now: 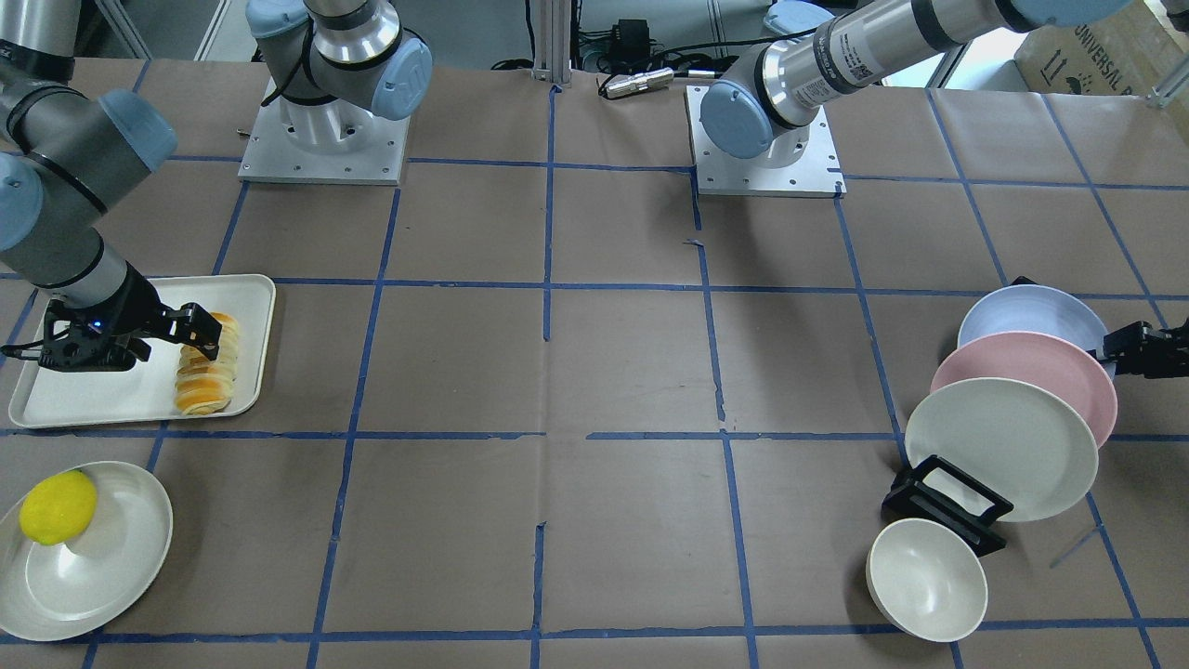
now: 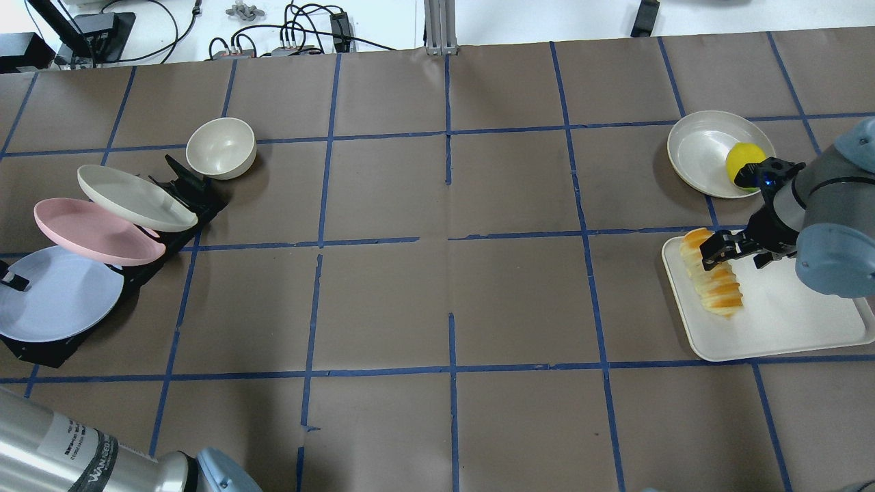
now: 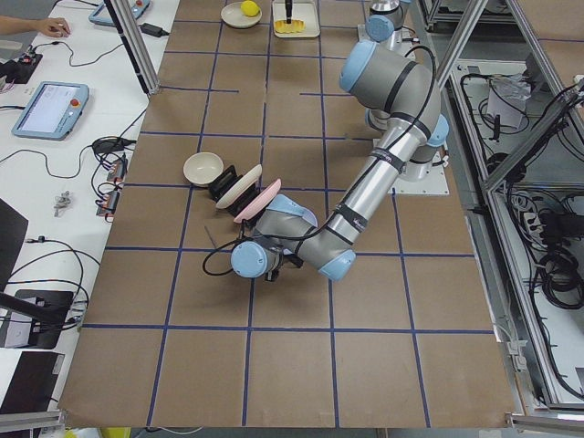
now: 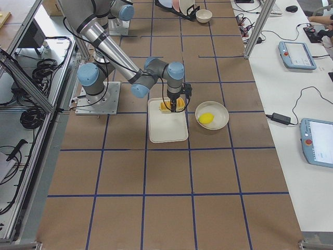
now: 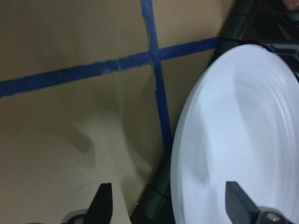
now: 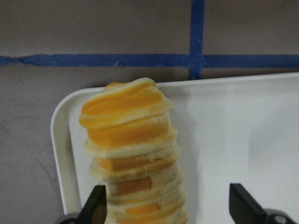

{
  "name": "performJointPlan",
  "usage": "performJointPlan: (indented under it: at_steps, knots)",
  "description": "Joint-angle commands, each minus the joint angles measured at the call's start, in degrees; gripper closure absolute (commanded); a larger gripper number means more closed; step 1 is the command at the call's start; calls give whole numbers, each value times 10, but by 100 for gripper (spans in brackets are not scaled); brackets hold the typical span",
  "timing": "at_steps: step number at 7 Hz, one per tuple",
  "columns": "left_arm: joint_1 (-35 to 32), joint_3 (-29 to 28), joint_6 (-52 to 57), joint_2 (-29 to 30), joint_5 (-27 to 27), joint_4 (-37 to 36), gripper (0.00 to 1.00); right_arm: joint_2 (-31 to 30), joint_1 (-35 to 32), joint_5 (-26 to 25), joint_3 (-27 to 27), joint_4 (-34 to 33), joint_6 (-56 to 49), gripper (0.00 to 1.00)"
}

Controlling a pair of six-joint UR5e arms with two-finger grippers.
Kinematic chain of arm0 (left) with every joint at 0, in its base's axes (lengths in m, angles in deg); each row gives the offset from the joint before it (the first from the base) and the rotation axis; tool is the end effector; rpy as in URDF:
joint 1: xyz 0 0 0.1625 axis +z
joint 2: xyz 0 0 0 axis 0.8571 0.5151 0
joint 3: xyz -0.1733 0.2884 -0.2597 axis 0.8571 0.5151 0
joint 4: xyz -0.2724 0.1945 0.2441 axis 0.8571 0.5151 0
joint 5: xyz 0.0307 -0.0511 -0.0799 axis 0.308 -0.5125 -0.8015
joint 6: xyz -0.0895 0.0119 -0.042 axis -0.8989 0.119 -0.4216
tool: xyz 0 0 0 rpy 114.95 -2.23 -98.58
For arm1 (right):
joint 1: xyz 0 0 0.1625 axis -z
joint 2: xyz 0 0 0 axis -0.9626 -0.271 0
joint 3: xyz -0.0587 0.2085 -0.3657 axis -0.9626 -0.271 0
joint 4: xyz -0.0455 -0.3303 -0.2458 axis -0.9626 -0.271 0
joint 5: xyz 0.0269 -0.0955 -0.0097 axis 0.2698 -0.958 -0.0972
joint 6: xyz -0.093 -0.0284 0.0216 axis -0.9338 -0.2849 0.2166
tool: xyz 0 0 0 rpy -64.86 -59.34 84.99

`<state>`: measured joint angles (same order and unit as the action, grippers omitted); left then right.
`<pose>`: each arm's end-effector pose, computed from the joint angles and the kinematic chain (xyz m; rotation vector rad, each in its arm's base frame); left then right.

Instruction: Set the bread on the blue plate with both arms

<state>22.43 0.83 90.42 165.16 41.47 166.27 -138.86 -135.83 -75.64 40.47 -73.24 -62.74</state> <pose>0.4492 -0.5070 0.2046 -0.2539 -2.7045 -0.2398 -0.0992 -0.4694 0.2097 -0.0083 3.0905 0.0429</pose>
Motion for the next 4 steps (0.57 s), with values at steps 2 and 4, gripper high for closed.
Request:
performJointPlan:
  at_steps: [2, 4]
  knots:
    - [-3, -9, -3, -14, 0, 2, 93, -2, -1, 18, -4, 29, 26, 11]
    - [-3, -2, -3, -42, 0, 10, 93, 3, -4, 21, -3, 22, 38, 14]
